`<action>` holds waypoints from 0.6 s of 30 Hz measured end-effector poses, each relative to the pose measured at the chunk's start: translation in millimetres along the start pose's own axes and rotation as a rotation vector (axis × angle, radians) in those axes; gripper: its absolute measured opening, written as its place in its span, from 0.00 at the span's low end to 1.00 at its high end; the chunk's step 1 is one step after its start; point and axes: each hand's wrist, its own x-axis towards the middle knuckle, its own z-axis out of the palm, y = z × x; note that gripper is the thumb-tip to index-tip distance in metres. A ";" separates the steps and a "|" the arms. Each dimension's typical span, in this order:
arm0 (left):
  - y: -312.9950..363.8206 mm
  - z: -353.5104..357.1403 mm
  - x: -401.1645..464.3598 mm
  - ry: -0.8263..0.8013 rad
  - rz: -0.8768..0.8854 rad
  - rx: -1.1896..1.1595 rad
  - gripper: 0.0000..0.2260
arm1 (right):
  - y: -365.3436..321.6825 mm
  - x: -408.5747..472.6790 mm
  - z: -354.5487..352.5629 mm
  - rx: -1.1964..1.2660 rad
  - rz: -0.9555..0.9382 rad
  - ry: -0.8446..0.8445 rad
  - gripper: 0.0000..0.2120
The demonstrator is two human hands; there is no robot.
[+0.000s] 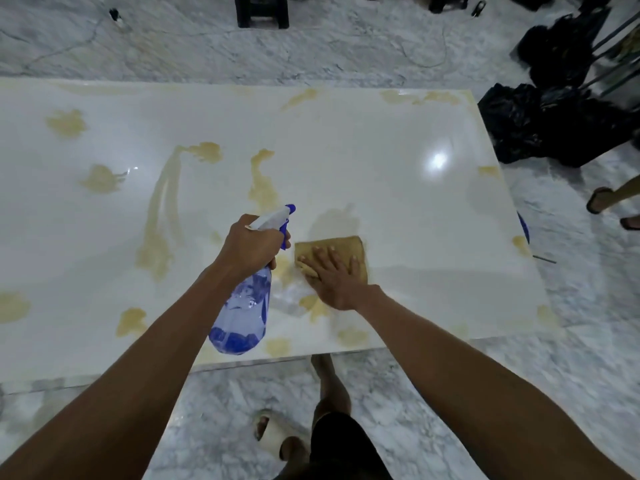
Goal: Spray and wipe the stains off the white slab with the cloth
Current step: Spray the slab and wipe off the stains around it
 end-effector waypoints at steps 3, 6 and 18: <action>6.4 1.4 -0.2 0.001 -0.019 0.009 0.14 | 4.1 -16.1 -23.5 0.495 -0.067 -0.043 0.25; 23.0 -1.2 8.0 0.023 -0.004 0.025 0.13 | 18.9 -14.3 -62.4 1.001 0.072 0.075 0.21; 94.0 -30.6 76.4 0.119 -0.021 0.056 0.19 | 13.2 60.3 -228.7 1.944 -0.168 0.103 0.26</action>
